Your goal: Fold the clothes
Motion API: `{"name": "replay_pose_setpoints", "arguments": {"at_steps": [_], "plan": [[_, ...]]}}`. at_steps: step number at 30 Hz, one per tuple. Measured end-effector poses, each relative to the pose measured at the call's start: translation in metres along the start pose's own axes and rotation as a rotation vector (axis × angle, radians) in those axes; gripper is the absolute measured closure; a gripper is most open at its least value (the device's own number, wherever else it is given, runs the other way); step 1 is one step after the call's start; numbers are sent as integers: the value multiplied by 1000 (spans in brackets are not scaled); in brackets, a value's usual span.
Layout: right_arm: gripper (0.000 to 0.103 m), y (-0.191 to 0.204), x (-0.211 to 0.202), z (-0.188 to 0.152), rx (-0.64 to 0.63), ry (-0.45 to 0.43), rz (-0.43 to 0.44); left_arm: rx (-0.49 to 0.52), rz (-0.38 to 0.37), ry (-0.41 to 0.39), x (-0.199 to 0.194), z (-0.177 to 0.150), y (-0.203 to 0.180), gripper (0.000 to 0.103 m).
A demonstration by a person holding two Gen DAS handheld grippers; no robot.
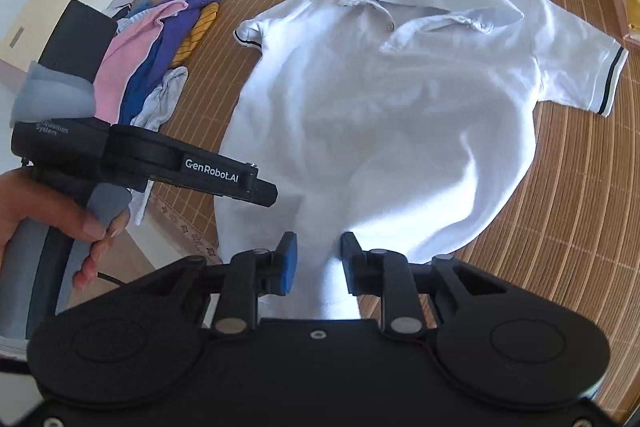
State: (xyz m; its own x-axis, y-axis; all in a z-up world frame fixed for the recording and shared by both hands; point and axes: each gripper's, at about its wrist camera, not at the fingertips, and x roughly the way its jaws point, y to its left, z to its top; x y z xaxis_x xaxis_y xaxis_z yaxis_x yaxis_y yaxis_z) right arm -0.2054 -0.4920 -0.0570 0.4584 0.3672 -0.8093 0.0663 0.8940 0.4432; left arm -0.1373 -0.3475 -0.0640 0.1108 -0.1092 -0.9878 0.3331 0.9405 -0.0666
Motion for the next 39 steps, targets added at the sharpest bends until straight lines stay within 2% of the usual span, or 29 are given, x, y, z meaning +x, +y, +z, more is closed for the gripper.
{"name": "replay_pose_setpoints", "arguments": {"at_steps": [2,5,8,10,13,16,19,21,22,23,24,27,35,37,39], "plan": [[72,-12,-4,-9,66,-8,9,-5,0,11,5,0,4,44],[72,-35,-10,-18,128,-17,-70,-24,-14,28,6,-4,3,44],[71,-64,-14,-22,216,-31,-110,-12,-22,35,6,-8,-4,44],[70,-76,-11,-24,229,-29,-161,-1,-25,36,3,-13,-5,44],[69,-79,3,-22,244,-21,-189,3,-32,46,3,-14,-6,43],[59,-70,21,-17,249,-28,-200,7,-36,51,4,-12,-4,43],[59,-58,42,-13,232,-24,-279,16,-32,54,5,-11,-1,43],[61,-52,49,-14,227,-46,-344,13,-29,62,8,-11,4,43],[66,-47,52,-14,213,-61,-379,8,-30,67,8,-10,7,43],[71,-42,54,-15,175,-67,-415,4,-32,72,9,-9,10,43],[91,-37,56,-16,121,-66,-441,0,-33,76,9,-8,12,43],[100,-39,50,-17,93,-60,-434,5,-36,79,10,-3,16,43],[100,-51,-32,-37,17,-81,-656,49,-47,83,11,12,15,42],[99,-62,-41,-42,49,-85,-691,61,-51,87,12,13,11,42],[95,-77,-49,-46,133,-84,-679,76,-53,95,15,13,6,42]]}}
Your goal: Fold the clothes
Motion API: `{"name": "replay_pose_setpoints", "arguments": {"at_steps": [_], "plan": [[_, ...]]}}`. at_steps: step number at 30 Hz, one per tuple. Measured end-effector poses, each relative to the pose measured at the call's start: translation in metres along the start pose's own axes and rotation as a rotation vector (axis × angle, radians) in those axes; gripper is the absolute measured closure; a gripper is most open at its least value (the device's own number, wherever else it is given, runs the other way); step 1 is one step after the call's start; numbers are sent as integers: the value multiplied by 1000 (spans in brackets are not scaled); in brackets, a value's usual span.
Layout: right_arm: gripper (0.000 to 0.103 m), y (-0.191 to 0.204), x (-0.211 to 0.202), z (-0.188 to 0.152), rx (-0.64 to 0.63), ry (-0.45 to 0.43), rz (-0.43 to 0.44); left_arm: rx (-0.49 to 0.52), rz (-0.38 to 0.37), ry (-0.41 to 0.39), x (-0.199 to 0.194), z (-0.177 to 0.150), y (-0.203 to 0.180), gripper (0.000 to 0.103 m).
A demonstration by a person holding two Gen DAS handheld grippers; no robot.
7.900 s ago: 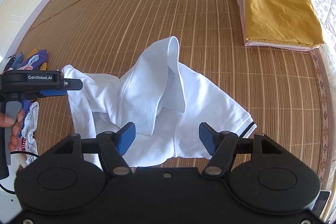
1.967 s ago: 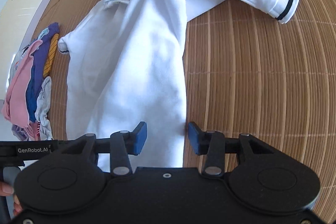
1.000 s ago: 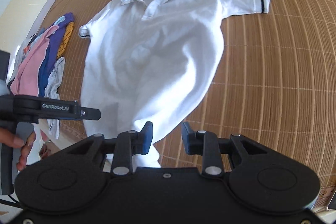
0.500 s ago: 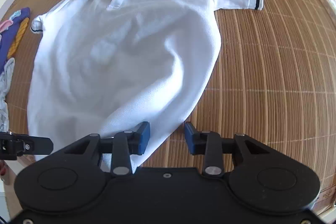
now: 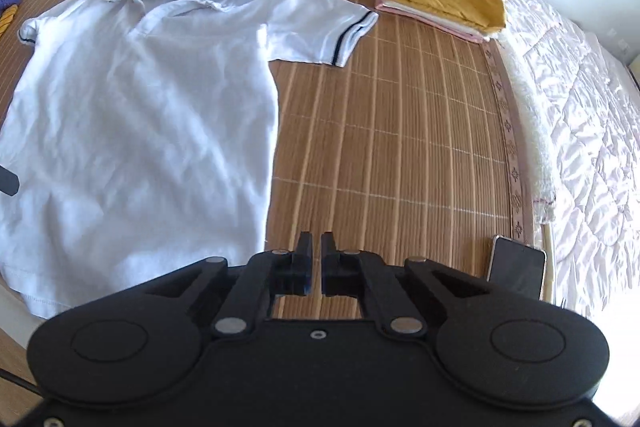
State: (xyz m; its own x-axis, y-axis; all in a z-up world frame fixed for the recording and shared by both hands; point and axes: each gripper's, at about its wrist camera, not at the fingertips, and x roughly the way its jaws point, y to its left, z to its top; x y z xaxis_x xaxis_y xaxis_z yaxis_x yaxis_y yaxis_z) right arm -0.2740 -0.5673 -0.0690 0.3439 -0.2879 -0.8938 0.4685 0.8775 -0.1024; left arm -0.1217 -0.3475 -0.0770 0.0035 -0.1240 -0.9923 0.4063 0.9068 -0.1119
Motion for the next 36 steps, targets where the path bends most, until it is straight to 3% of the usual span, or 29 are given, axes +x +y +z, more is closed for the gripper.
{"name": "replay_pose_setpoints", "arguments": {"at_steps": [6,11,14,16,19,23,26,31,34,36], "plan": [[72,3,16,-22,101,144,215,-35,-10,23,6,-9,-8,42],[63,33,29,-40,38,208,275,-216,-77,11,3,-28,-2,42],[73,44,34,-47,-19,209,255,-373,-149,-21,-2,-38,9,42],[96,46,31,-48,-55,197,273,-482,-177,-44,-6,-44,17,42],[98,35,16,-44,-66,176,274,-593,-169,-64,-13,-50,31,42],[98,14,-10,-40,-136,130,210,-710,-157,-78,-20,-62,52,42],[98,0,-7,-42,-175,159,185,-725,-122,-40,-19,-71,58,33],[93,-13,2,-41,-135,206,187,-642,-16,63,-6,-102,55,33],[81,-14,1,-37,-121,204,196,-565,14,67,4,-119,41,33],[80,-11,2,-36,-113,212,215,-469,61,27,9,-126,27,34]]}}
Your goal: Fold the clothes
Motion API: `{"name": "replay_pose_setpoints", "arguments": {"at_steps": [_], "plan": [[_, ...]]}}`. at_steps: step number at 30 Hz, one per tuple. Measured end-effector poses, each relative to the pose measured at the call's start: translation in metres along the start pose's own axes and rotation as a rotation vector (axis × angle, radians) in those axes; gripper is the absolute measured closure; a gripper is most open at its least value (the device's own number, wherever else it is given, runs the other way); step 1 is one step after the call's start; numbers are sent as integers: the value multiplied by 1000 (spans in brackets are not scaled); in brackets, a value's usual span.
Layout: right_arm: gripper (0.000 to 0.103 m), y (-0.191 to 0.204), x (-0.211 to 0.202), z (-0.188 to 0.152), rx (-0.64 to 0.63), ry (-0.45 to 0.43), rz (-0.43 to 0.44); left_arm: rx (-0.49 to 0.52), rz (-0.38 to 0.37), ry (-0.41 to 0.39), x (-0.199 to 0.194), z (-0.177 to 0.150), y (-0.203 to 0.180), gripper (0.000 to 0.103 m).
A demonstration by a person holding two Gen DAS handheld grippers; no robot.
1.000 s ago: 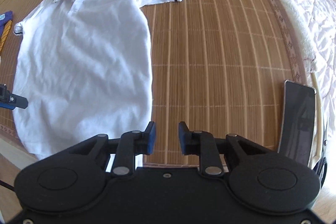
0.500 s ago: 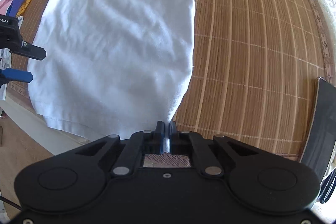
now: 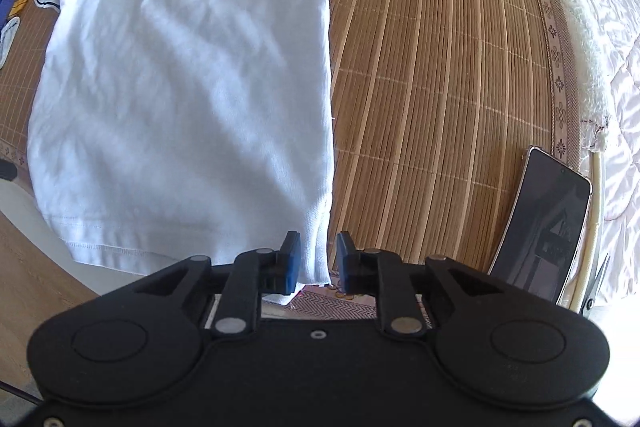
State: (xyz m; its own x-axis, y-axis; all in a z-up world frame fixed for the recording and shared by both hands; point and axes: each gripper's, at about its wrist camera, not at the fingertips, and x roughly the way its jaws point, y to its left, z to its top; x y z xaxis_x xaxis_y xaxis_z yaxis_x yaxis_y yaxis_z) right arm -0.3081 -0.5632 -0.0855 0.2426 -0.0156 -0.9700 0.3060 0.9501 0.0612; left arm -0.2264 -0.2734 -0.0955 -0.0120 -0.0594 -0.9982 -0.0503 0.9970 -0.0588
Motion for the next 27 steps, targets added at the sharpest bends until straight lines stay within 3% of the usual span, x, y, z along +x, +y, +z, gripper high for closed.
{"name": "replay_pose_setpoints", "arguments": {"at_steps": [5,8,11,17,22,24,27], "plan": [[79,15,2,-1,-41,12,12,297,102,-147,6,-26,-27,35],[78,25,4,-3,-64,25,15,380,75,-185,10,-33,-31,49],[73,34,4,-2,-77,33,16,406,27,-191,17,-33,-29,54],[70,43,2,5,-54,31,27,385,-49,-208,21,-32,-22,53],[65,47,3,9,-12,32,36,409,-46,-205,22,-34,-23,54],[65,49,4,10,9,33,43,434,-24,-203,20,-36,-26,91],[62,52,4,12,51,35,53,455,-14,-218,6,-37,-25,92]]}}
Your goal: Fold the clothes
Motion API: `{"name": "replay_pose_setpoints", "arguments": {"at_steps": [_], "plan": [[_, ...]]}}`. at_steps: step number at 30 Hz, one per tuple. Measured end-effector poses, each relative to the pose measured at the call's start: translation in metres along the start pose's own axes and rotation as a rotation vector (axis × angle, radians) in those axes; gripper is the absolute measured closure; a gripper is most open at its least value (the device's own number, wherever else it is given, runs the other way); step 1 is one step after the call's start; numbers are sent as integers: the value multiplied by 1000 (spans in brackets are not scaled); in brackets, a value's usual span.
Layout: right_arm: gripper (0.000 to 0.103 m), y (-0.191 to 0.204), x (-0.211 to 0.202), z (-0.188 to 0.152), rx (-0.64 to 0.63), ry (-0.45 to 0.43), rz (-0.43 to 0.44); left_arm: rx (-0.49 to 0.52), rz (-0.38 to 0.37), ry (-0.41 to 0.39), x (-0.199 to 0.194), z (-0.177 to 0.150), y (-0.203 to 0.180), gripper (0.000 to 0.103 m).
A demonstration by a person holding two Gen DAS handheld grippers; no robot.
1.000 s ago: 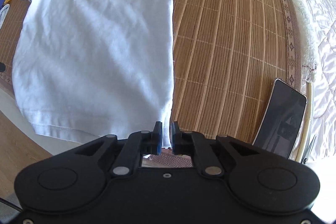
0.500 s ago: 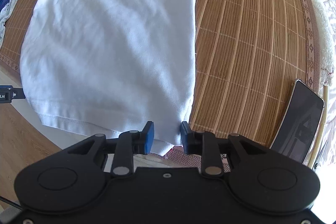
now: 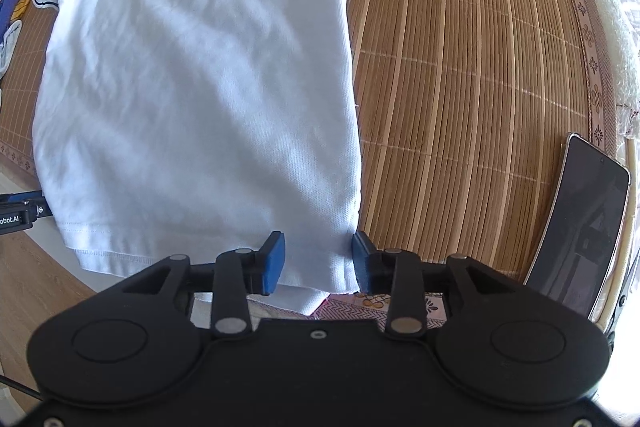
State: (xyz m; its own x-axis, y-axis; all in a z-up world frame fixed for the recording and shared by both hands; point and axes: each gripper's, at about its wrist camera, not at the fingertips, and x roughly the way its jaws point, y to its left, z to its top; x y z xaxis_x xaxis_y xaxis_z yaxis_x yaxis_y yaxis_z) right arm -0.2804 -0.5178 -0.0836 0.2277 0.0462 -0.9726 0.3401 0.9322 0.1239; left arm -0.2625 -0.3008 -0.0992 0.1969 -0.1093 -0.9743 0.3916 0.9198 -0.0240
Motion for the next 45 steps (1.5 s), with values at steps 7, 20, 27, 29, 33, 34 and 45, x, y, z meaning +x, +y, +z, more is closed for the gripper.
{"name": "replay_pose_setpoints", "arguments": {"at_steps": [7,20,27,29,33,34,45], "plan": [[91,14,-2,2,11,-10,8,-32,7,63,-37,6,16,92],[93,-30,-27,0,-34,-144,-11,-232,36,118,-56,-4,52,92],[89,-15,-21,-8,-159,-189,-169,-214,-18,162,-44,-11,48,91],[84,-6,-24,-11,-220,-217,-180,-225,-20,159,-40,-13,46,91],[64,13,-34,-9,-273,-278,21,-266,-36,152,-37,-18,46,91],[58,21,-34,-8,-296,-276,96,-272,-40,150,-37,-19,47,91],[39,173,19,-26,-948,-222,339,-346,-2,130,-45,-30,80,87]]}}
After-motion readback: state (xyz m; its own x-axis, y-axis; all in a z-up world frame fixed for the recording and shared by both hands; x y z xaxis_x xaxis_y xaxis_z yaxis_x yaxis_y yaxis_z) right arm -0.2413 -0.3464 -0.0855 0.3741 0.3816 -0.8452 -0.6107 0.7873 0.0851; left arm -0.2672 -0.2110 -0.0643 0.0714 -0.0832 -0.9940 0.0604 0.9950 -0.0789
